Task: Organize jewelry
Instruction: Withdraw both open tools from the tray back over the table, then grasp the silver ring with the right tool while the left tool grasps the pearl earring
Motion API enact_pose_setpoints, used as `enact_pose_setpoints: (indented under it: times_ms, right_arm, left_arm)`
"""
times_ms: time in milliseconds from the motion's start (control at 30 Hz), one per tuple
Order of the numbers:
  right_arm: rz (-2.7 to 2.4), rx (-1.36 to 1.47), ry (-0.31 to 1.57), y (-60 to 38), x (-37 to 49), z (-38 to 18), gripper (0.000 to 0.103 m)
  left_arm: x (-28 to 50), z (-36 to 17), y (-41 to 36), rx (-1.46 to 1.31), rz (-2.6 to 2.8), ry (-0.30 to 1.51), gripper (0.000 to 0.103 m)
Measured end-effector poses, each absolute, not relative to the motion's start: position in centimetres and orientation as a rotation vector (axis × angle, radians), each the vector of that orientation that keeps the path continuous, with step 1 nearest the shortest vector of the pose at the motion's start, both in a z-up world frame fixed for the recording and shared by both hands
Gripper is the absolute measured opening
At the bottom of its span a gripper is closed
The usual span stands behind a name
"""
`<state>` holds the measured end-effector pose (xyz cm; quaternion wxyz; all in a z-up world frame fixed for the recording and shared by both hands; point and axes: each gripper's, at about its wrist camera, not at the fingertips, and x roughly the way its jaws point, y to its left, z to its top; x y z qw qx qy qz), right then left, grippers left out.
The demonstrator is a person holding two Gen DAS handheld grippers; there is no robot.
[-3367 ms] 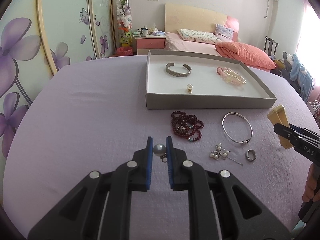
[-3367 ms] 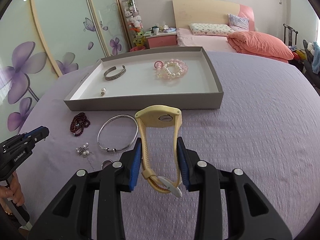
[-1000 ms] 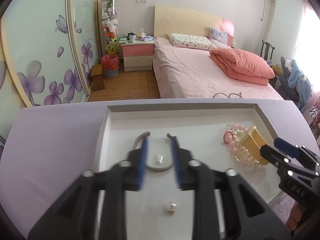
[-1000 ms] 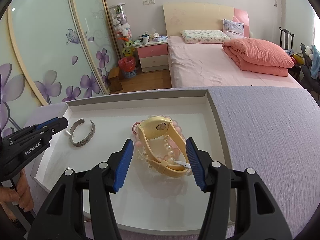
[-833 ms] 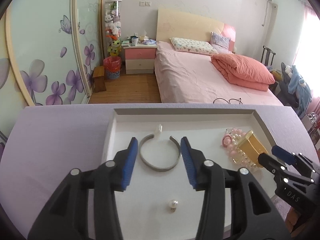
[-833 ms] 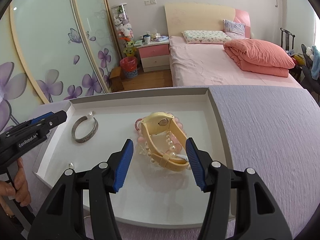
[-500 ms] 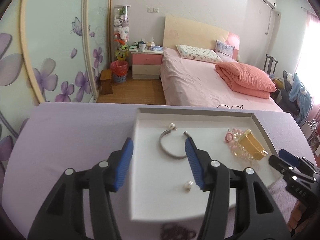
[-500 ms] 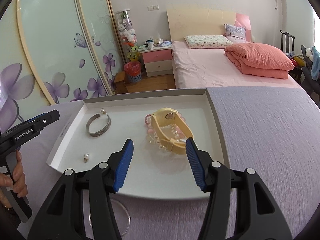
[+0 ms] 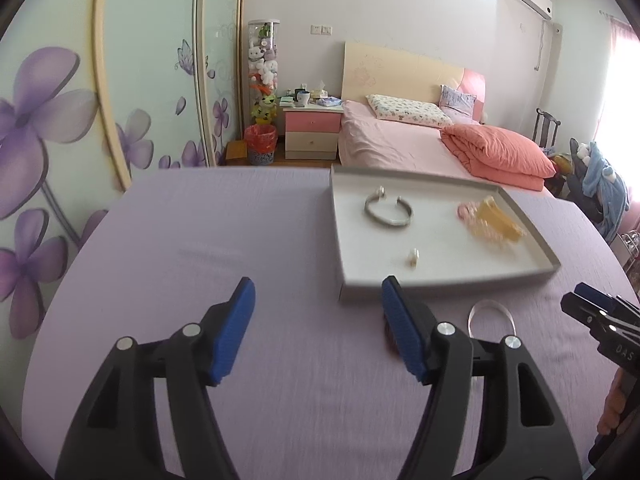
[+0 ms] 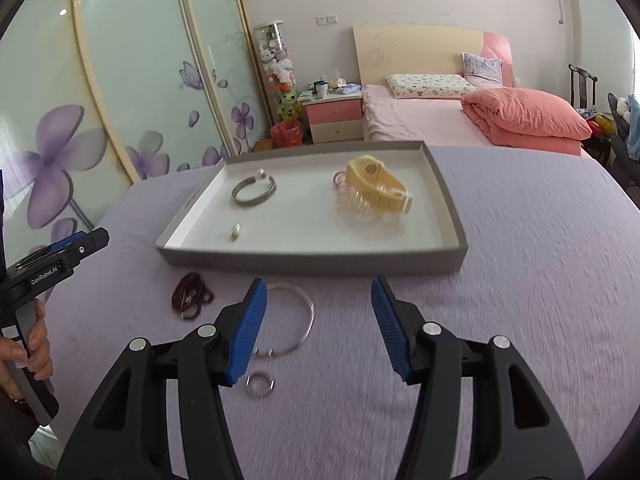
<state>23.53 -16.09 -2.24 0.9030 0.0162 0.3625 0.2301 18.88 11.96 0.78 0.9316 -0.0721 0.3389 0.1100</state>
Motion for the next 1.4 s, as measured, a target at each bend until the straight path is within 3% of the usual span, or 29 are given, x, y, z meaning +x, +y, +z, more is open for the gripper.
enact_pose_setpoints:
  times_ms: [433, 1400]
  right_arm:
    - [0.511, -0.061, 0.857, -13.9, 19.7, -6.1, 0.048]
    - [0.493, -0.192, 0.874, -10.9, 20.2, -7.0, 0.023]
  left_arm:
    - [12.3, -1.8, 10.5, -0.153, 0.206, 0.711, 0.072]
    - [12.3, -2.5, 9.8, -0.148, 0.176, 0.736, 0.072]
